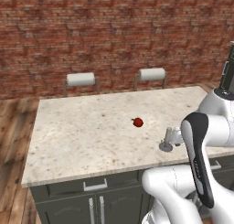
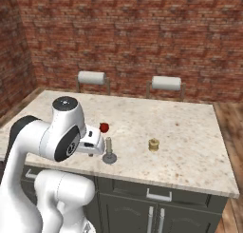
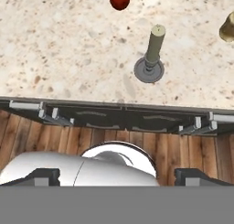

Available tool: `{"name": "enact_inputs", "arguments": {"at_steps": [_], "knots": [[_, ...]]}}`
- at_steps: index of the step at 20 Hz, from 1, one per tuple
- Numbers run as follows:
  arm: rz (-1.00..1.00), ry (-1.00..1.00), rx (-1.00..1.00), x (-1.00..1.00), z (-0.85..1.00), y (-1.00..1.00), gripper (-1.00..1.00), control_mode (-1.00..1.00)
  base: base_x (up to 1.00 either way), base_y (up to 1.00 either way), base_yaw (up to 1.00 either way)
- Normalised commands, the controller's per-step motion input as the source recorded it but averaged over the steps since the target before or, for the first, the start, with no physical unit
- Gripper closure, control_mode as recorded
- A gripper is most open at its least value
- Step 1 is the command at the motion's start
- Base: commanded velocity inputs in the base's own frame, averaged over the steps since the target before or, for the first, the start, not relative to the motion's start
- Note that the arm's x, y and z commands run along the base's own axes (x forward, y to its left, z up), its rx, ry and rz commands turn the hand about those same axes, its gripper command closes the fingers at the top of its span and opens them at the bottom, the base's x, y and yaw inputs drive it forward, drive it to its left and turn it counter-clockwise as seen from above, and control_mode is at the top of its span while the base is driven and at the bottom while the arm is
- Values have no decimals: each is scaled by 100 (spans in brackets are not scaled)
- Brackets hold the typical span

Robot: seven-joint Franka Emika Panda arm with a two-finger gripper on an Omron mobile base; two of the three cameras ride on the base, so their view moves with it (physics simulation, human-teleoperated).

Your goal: Pick the candle and candle from the dining table and place them in the open cabinet. Close the cabinet after placing the objects.

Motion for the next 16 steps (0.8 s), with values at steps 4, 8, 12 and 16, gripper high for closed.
{"name": "enact_inputs", "arguments": {"at_steps": [4,8,12,16], "knots": [[0,-1,0,8,-28,-25,-100,-100,0,0,0],[0,0,0,11,-32,-16,-100,-100,0,0,0],[0,0,0,30,-31,-4,-100,-100,0,0,0],[0,-4,0,37,-28,-2,-100,-100,0,0,0]]}}
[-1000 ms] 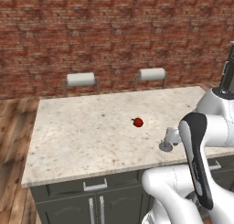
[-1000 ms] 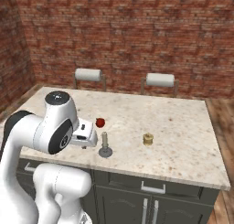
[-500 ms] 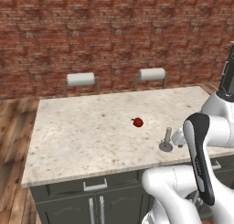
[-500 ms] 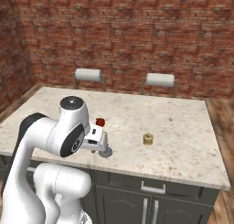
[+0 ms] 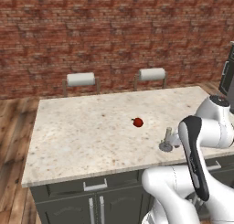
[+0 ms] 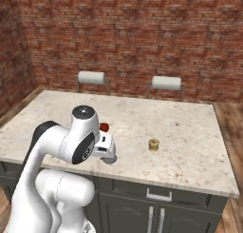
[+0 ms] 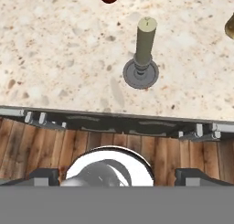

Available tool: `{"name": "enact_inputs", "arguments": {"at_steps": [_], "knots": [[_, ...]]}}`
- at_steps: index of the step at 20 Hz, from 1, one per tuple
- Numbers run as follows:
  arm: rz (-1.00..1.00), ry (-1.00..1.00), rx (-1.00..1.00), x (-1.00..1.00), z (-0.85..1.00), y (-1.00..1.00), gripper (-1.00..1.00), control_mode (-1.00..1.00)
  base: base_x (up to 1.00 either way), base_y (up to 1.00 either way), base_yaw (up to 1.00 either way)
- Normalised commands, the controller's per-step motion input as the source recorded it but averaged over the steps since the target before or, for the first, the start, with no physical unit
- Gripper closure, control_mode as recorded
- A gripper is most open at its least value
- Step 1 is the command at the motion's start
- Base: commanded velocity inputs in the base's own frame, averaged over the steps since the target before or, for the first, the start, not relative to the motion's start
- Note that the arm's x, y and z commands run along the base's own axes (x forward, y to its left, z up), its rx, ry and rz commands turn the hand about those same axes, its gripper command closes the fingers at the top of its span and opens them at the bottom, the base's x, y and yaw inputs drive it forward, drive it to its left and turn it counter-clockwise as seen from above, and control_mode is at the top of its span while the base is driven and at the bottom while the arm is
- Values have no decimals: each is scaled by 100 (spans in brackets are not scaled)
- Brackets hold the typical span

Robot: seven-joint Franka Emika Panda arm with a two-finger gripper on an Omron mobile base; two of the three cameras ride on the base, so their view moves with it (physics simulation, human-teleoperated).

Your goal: Pick the candle and candle from the dining table and place them in the open cabinet. Close the cabinet after placing the objects.

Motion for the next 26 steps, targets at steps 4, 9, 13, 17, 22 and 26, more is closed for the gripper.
{"name": "enact_inputs", "arguments": {"at_steps": [4,9,13,17,22,26], "knots": [[0,-6,0,45,-23,-3,-100,-100,0,0,0],[0,-5,0,42,-30,-5,-100,-100,0,0,0],[0,0,0,37,-22,-3,-100,-100,0,0,0],[0,0,0,42,-25,0,-100,-100,0,0,0],[0,0,0,28,-18,-2,-100,-100,0,0,0],[0,0,0,25,-16,-3,-100,-100,0,0,0]]}}
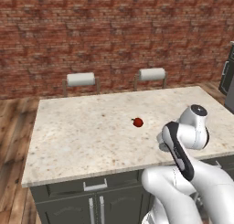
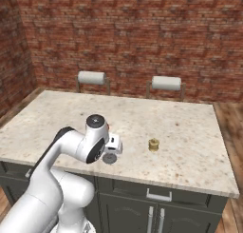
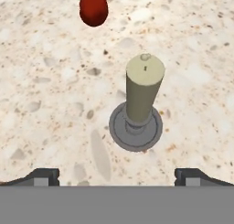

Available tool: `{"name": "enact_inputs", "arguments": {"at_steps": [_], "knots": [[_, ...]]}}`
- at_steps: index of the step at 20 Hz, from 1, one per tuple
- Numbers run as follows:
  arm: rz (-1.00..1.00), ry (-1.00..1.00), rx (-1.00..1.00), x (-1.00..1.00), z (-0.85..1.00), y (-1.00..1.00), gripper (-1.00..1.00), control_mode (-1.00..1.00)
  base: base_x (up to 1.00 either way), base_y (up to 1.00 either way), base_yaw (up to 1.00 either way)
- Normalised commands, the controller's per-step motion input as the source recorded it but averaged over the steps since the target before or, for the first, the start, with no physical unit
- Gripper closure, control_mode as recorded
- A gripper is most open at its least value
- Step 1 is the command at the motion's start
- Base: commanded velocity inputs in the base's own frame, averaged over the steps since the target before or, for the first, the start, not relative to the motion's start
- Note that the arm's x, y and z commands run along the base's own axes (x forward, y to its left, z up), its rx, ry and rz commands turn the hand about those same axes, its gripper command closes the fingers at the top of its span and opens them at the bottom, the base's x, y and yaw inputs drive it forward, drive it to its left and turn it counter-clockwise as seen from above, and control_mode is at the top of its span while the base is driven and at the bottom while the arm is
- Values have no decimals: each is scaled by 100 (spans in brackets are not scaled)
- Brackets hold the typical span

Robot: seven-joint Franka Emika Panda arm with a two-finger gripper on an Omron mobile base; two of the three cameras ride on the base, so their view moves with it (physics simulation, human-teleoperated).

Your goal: Pick the candle and candle from the dining table and place them in the open cabinet. Close the cabinet after placing the objects.

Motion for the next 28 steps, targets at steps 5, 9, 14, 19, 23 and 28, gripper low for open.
{"name": "enact_inputs", "arguments": {"at_steps": [5,9,14,19,23,28], "knots": [[0,0,0,24,-13,-7,-100,-100,0,0,0],[0,0,0,22,-14,-9,-100,-100,0,0,0],[0,0,0,24,-20,-3,-100,-100,0,0,0],[0,0,0,21,-23,0,-100,-100,0,0,0],[0,0,0,25,-24,0,-100,-100,0,0,0],[0,0,0,24,-23,0,100,-100,0,0,0]]}}
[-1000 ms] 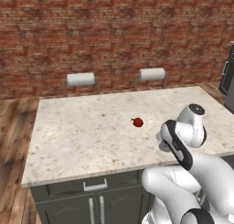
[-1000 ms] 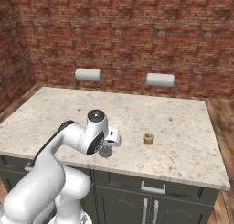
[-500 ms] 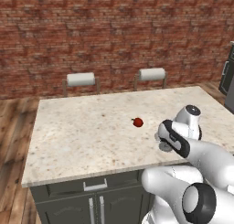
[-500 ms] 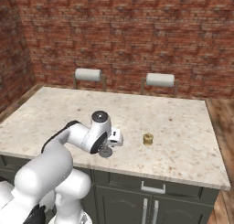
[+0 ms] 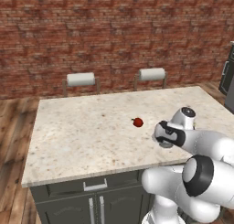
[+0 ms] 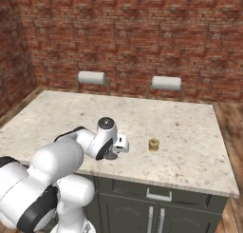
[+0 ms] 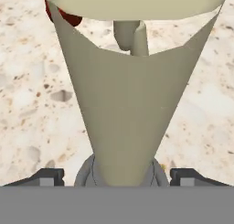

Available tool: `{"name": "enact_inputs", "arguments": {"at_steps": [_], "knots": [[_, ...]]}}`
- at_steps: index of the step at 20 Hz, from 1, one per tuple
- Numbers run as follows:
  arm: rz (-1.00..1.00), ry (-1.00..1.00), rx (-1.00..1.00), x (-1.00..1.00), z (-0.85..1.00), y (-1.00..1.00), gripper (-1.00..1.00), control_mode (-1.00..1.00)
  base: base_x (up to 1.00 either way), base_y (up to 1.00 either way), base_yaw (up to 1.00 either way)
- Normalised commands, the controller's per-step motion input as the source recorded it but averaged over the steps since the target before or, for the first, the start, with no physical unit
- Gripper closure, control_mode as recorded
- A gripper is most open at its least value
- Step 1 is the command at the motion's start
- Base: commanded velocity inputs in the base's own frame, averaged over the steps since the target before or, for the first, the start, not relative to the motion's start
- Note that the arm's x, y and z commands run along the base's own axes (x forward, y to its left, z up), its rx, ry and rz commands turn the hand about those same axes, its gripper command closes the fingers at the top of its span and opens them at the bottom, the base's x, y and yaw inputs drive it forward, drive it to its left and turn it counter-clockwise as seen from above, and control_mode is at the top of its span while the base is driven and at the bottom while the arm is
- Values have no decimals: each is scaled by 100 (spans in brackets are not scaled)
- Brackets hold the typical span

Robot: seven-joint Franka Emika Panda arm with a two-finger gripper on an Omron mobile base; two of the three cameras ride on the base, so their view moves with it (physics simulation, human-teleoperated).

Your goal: Pick the candle and candle from the dining table and place them in the open cabinet. Close the cabinet after placing the objects.

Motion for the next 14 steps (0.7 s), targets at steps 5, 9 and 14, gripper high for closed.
{"name": "enact_inputs", "arguments": {"at_steps": [5,9,14], "knots": [[0,0,0,8,-20,0,100,-100,0,0,0],[0,0,0,0,-10,0,100,-100,0,0,0],[0,-8,-1,-8,6,0,100,-100,0,0,0]]}}
